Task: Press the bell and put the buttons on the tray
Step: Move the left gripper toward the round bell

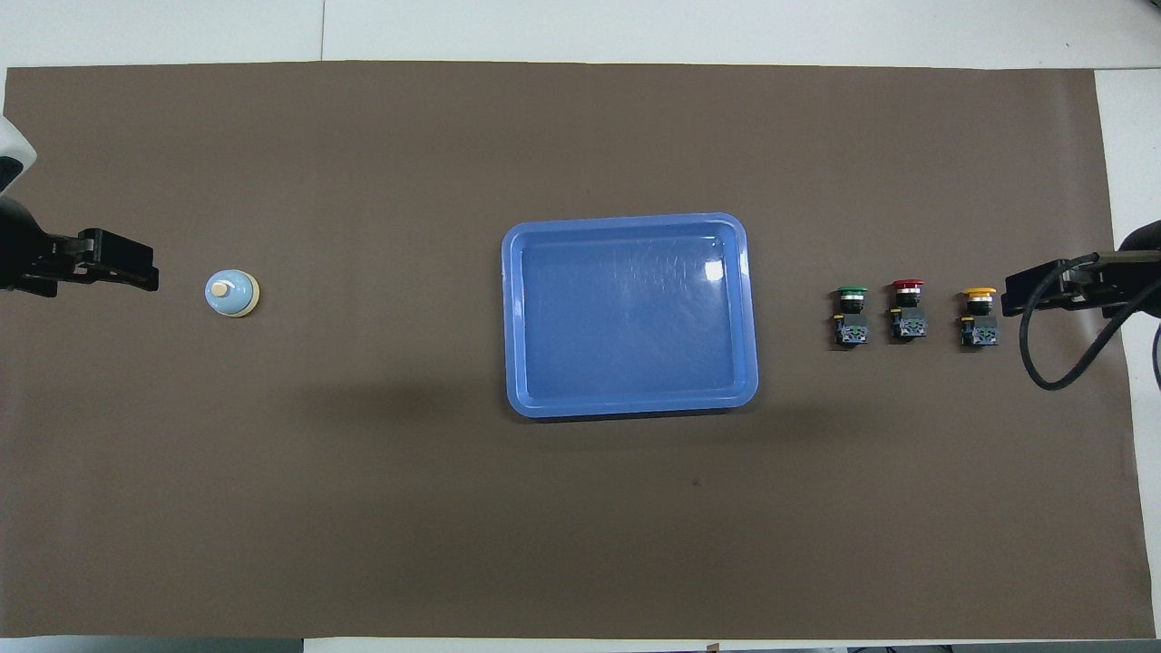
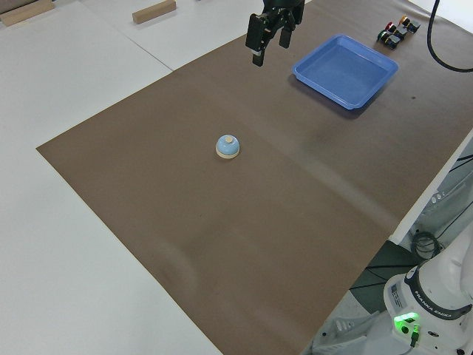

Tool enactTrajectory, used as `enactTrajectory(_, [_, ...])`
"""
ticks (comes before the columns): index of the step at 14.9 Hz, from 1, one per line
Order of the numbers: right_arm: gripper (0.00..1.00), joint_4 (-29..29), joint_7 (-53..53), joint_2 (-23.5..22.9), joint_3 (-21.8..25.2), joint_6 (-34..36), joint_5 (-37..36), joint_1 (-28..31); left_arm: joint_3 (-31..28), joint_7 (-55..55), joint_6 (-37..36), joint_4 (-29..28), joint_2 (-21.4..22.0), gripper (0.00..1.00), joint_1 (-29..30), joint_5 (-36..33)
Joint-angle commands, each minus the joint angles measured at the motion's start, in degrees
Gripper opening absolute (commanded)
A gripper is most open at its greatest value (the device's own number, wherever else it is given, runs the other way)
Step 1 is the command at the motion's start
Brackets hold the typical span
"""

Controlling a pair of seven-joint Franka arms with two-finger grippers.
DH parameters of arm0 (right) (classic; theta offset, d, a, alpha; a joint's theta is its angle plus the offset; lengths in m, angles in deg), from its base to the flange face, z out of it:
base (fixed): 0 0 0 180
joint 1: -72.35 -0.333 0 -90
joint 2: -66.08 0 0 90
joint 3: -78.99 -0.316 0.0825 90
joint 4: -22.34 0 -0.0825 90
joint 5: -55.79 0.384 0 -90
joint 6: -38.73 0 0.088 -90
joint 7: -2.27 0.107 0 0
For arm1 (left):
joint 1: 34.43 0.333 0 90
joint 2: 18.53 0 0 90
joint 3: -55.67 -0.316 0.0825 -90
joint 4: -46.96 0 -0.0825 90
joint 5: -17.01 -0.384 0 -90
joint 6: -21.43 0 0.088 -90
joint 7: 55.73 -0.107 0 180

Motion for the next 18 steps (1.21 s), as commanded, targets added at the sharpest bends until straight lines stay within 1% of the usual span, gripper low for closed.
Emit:
enactTrajectory(1, [1.00,-0.3,-0.9,0.1,-0.5,0.5,-0.3,1.0,-0.4,-0.1,0.7,1.0,-0.7,1.00,-0.2,-0.4])
enactTrajectory(3, [1.00,-0.3,-0.9,0.4,-0.5,0.5,-0.3,0.9,-0.3,0.0,0.8,0.8,-0.5,1.00,-0.1,-0.3])
enactTrajectory(8, [1.00,-0.3,-1.0,0.6,-0.6,0.5,-0.3,0.4,-0.5,0.8,4.2,-0.8,-0.2,1.00,-0.6,-0.4])
enactTrajectory(9, [1.00,-0.3,-1.0,0.6,-0.6,0.5,-0.3,0.4,-0.5,0.7,6.5,-2.1,0.0,0.89,-0.2,-0.4])
enactTrajectory(10, [1.00,-0.3,-1.0,0.6,-0.6,0.5,-0.3,0.4,-0.5,0.5,8.6,-4.1,1.0,0.42,-0.1,-0.4])
enactTrajectory(11, [1.00,-0.3,-0.9,0.6,-0.6,0.5,-0.3,0.4,-0.5,0.6,9.6,-5.6,1.2,0.16,0.0,-0.5])
enactTrajectory(12, [1.00,-0.3,-1.0,0.6,-0.6,0.5,-0.3,0.4,-0.6,0.8,10.2,-6.2,0.9,0.01,0.4,-0.5])
enactTrajectory(13, [1.00,-0.3,-0.9,0.6,-0.6,0.5,-0.3,0.4,-0.6,0.7,10.3,-6.4,0.3,0.00,1.7,-0.5])
enactTrajectory(14, [1.00,-0.3,-1.0,0.6,-0.6,0.5,-0.3,0.4,-0.5,-0.1,11.6,-7.9,-0.1,0.00,3.1,-0.5])
enactTrajectory(16, [1.00,-0.3,-0.9,0.6,-0.6,0.5,-0.3,0.4,-0.5,-0.3,17.7,-12.1,-0.7,0.00,3.5,-0.6])
enactTrajectory(18, [1.00,-0.3,-1.0,0.6,-0.6,0.5,-0.3,0.4,-0.5,-0.6,22.4,-14.1,-3.1,0.00,3.0,-0.7])
